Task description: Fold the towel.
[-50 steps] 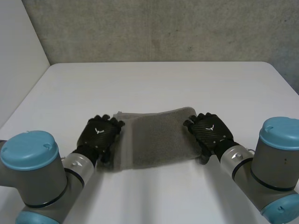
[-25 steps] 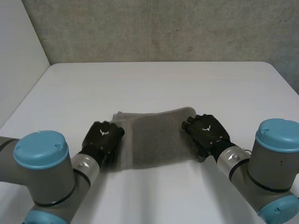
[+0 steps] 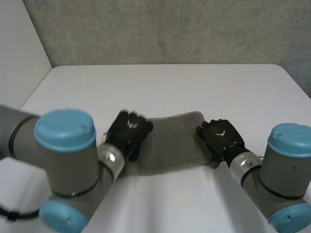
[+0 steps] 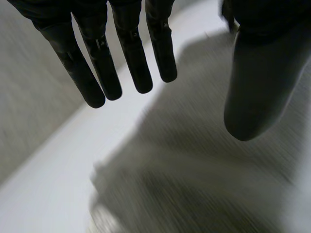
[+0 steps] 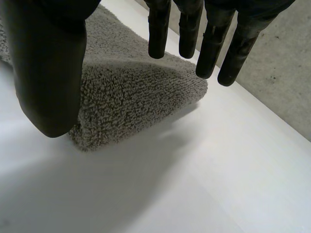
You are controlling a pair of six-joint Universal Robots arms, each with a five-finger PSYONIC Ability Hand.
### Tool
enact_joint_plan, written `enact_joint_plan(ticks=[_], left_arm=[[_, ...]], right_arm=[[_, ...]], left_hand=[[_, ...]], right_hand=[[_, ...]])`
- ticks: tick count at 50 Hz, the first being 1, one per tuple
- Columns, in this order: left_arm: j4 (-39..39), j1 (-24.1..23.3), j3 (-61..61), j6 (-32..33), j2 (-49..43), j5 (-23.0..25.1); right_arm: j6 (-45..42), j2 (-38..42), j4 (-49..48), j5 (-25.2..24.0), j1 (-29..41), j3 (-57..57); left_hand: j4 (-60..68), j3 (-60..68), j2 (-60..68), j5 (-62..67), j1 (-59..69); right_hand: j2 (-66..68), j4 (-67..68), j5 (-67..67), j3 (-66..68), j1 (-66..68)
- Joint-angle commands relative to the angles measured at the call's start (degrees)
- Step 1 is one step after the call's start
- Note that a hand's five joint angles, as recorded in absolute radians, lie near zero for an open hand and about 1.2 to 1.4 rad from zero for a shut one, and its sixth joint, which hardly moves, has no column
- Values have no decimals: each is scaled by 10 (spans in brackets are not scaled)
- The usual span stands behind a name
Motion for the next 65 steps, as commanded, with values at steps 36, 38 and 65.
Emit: enact_joint_plan(ticks=[36,38,65], left_arm=[[146,46,-46,-3,-25,-49],[146,41,-10,3,-25,-48],[238,12,-95,62,-14,-48]], right_arm=[[-5,5,-1,0,0,-1],[-5,5,-1,0,1,-1],[-4,4,-1,0,1,-2]], left_hand=[[386,385,384,291,387],[386,385,384,291,387],[386,385,384,291,387]], right_hand=[[14,1,-11,5,0],[14,1,-11,5,0],[11,-2,-14,2,-3]])
